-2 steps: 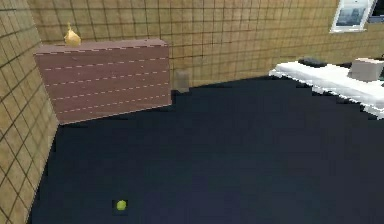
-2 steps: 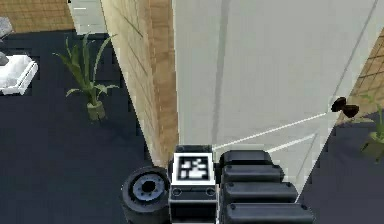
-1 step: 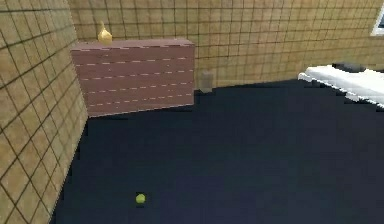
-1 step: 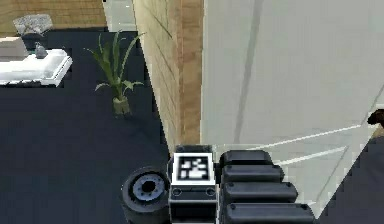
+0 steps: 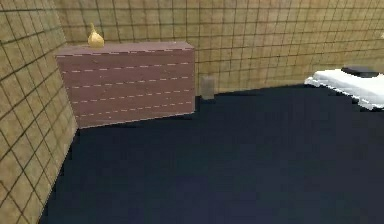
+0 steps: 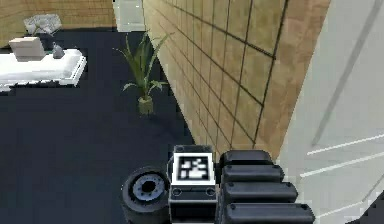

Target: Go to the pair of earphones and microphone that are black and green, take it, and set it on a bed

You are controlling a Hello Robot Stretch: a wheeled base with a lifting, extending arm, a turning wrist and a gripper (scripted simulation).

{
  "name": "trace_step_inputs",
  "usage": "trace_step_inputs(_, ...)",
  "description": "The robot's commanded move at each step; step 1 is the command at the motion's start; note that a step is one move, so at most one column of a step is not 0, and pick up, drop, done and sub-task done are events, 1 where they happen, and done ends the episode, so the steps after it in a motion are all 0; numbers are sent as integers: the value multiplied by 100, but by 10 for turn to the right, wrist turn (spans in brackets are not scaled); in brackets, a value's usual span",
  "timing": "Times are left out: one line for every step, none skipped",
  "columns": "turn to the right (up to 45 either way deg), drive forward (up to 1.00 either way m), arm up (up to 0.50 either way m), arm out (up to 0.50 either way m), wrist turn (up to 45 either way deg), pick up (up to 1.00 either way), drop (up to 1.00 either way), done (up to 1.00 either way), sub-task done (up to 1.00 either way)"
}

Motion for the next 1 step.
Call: trace_step_inputs(360, 0, 0, 0, 0, 0, 0, 0, 0)
